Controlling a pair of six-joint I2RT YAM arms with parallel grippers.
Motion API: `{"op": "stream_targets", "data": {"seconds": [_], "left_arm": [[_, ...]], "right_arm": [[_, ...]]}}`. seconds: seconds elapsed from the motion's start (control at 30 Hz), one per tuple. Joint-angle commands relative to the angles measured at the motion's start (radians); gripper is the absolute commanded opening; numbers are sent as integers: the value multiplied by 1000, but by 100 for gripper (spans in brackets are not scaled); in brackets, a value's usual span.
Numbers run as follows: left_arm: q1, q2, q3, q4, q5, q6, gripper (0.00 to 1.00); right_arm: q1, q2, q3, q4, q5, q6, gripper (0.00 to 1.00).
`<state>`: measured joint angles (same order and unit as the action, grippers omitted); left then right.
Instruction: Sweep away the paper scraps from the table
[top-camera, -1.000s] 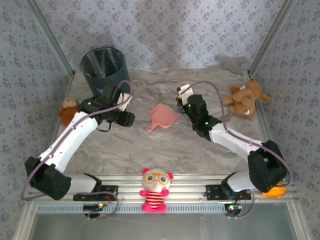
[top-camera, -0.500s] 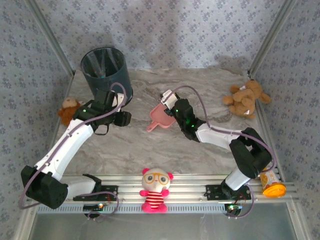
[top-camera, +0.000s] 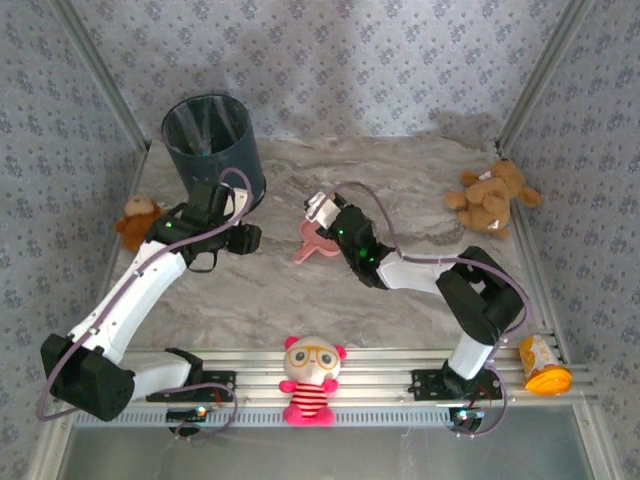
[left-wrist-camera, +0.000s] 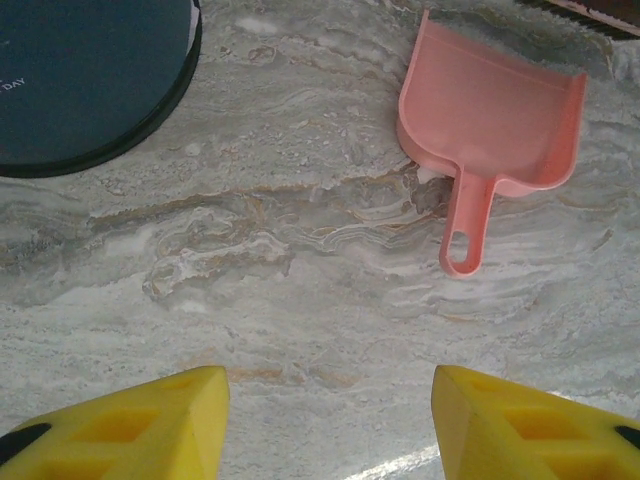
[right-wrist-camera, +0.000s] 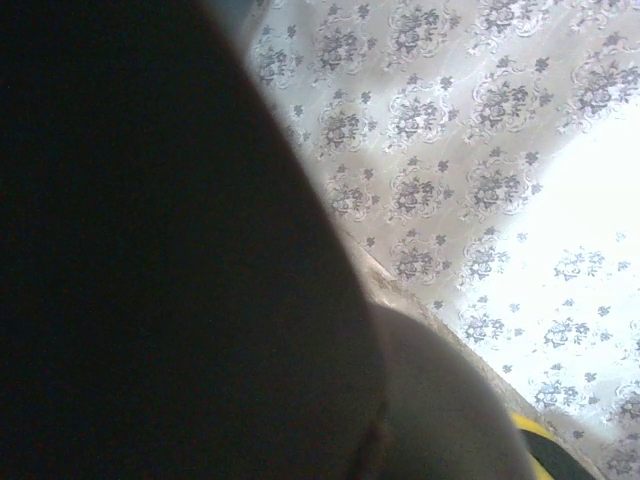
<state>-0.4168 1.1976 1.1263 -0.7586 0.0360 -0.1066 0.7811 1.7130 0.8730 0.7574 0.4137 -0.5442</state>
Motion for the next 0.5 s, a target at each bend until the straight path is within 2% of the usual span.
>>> {"op": "stream_targets", "data": {"seconds": [0.0, 0.23, 0.47], "left_arm": [[6, -23, 1, 4, -11, 2, 56], [6, -19, 0, -2, -18, 4, 56], [6, -8, 3, -10, -22, 6, 56]], "right_arm": [[16, 24, -15, 88, 41, -51, 1], [38, 58, -38, 91, 53, -39, 4], [74, 63, -77, 86, 76, -6, 12]]}}
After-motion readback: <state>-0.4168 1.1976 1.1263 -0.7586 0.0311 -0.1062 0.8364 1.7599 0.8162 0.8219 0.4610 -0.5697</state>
